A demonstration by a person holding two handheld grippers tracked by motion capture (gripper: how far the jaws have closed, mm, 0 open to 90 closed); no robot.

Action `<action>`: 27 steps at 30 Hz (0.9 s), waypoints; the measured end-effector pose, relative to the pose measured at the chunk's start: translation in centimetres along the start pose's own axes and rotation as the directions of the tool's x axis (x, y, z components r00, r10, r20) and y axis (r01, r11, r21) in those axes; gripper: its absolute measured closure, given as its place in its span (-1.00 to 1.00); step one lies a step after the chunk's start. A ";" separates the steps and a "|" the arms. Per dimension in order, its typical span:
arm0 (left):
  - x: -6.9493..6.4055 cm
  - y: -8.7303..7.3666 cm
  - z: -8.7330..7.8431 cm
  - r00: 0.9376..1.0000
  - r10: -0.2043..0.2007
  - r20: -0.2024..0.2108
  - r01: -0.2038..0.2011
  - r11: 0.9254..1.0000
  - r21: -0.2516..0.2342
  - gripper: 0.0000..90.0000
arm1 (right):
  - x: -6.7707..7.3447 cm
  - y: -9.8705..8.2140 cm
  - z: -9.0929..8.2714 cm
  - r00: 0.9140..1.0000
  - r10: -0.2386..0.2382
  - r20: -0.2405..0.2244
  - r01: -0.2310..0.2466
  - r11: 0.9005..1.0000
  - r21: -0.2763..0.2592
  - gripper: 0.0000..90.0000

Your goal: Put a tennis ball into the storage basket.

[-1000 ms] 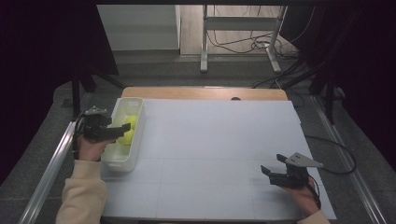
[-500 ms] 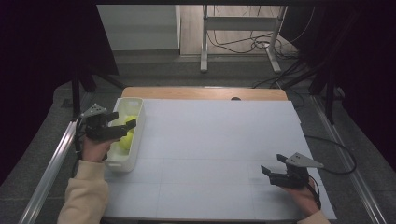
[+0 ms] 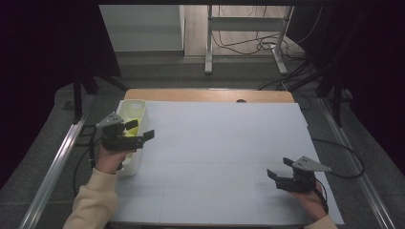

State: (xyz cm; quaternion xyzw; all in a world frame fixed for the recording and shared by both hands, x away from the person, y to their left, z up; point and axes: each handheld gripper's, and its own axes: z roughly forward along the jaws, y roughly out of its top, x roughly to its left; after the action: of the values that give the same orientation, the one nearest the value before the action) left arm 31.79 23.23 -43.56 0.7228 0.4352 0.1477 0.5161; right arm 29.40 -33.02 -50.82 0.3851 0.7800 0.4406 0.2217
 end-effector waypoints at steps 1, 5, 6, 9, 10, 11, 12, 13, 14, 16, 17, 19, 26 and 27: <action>-0.3 -0.1 0.1 1.000 0.008 0.007 -0.008 1.000 0.002 -0.73 | 0.0 0.0 0.0 1.000 -0.001 0.000 0.001 1.000 -0.001 -0.60; -1.8 -0.6 0.8 0.999 0.044 0.030 -0.044 0.999 0.018 -0.73 | 0.0 0.0 -0.1 1.000 -0.002 -0.002 0.002 1.000 -0.003 -0.60; -2.3 -0.8 1.0 0.998 0.060 0.029 -0.060 0.998 0.027 -0.73 | 0.0 0.0 -0.1 1.000 -0.001 -0.002 0.001 1.000 -0.004 -0.60; -3.0 -1.3 1.2 0.996 0.076 0.035 -0.077 0.997 0.029 -0.72 | 0.0 0.0 -0.1 1.000 -0.001 -0.004 0.001 1.000 -0.004 -0.60; -3.3 -1.5 1.3 0.996 0.081 0.042 -0.082 0.996 0.030 -0.72 | 0.0 0.0 -0.1 1.000 -0.001 -0.004 0.001 1.000 -0.004 -0.60; -3.6 -1.7 1.4 0.995 0.090 0.046 -0.092 0.995 0.032 -0.72 | 0.0 0.0 -0.1 1.000 0.000 -0.004 0.000 1.000 -0.004 -0.60; -3.9 -2.0 1.5 0.994 0.097 0.050 -0.098 0.994 0.037 -0.72 | 0.0 0.0 -0.1 1.000 0.000 -0.004 0.000 1.000 -0.004 -0.60; -4.1 -2.2 1.6 0.993 0.104 0.054 -0.106 0.994 0.036 -0.73 | 0.0 0.0 -0.1 1.000 0.000 -0.005 0.000 1.000 -0.004 -0.60; -4.3 -2.5 1.6 0.993 0.107 0.055 -0.109 0.994 0.033 -0.73 | 0.0 0.0 -0.1 1.000 0.001 -0.005 -0.001 1.000 -0.004 -0.60; -4.7 -3.0 1.7 0.992 0.106 0.062 -0.108 0.994 0.033 -0.72 | 0.0 0.0 -0.1 1.000 0.000 -0.006 0.000 1.000 -0.004 -0.60; -5.0 -3.3 1.8 0.991 0.111 0.069 -0.114 0.993 0.034 -0.72 | 0.0 0.0 -0.1 1.000 0.000 -0.006 0.000 1.000 -0.004 -0.60; -5.7 -4.2 2.1 0.987 0.139 0.075 -0.143 0.989 0.047 -0.72 | 0.1 0.0 -0.1 1.000 -0.001 -0.005 0.001 1.000 -0.004 -0.60; -6.3 -6.9 3.0 0.986 0.133 0.100 -0.141 0.986 0.085 -0.71 | 0.2 0.0 -0.1 1.000 -0.002 -0.010 0.002 1.000 -0.008 -0.60; -6.3 -7.3 3.0 0.986 0.138 0.094 -0.147 0.984 0.096 -0.71 | 0.2 0.0 -0.1 1.000 -0.002 -0.011 0.002 1.000 -0.008 -0.60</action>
State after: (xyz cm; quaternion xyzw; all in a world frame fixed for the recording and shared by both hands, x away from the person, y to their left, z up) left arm 26.65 17.04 -49.73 0.7834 0.3664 0.1300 0.4849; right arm 29.20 -32.94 -50.72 0.3811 0.7799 0.4455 0.2191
